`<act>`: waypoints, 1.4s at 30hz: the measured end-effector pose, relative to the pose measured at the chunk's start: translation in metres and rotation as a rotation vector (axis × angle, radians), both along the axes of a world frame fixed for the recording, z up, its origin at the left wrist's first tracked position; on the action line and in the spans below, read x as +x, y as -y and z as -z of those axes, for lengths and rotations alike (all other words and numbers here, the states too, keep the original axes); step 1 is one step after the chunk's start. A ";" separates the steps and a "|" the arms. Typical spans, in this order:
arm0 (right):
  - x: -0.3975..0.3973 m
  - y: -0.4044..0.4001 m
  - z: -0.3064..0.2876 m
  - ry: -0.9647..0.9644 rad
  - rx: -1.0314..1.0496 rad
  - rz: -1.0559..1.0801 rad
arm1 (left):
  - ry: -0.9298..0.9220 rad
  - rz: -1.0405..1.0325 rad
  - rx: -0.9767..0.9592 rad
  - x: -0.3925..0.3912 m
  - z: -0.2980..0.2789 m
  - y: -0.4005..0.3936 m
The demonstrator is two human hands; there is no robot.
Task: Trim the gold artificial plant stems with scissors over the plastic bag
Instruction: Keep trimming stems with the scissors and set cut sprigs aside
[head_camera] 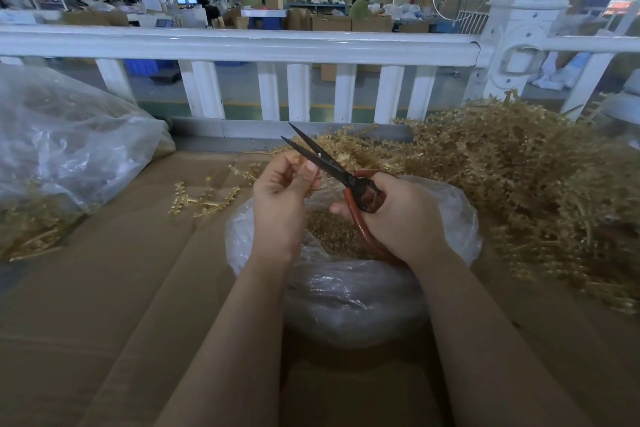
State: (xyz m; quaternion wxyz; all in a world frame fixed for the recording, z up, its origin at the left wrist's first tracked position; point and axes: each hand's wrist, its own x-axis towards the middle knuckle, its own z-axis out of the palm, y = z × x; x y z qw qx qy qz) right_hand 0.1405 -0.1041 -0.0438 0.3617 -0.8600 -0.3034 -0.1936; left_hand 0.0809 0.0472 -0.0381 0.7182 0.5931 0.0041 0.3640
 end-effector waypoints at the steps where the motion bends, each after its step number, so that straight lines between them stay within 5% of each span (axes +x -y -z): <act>1: 0.000 0.000 0.000 -0.002 0.004 -0.003 | -0.001 0.000 -0.001 0.000 0.000 0.000; 9: 0.000 -0.001 -0.001 -0.090 0.038 -0.022 | -0.032 0.001 -0.056 -0.002 -0.003 0.003; 20: 0.009 0.001 0.000 -0.441 0.459 -0.202 | -0.201 0.204 -0.186 -0.007 -0.009 0.003; 36: 0.011 0.007 -0.004 -0.462 0.659 -0.253 | -0.328 0.417 0.012 -0.012 -0.008 0.000; 42: 0.008 0.005 -0.005 -0.408 0.620 -0.238 | -0.219 0.399 -0.244 -0.009 -0.006 -0.004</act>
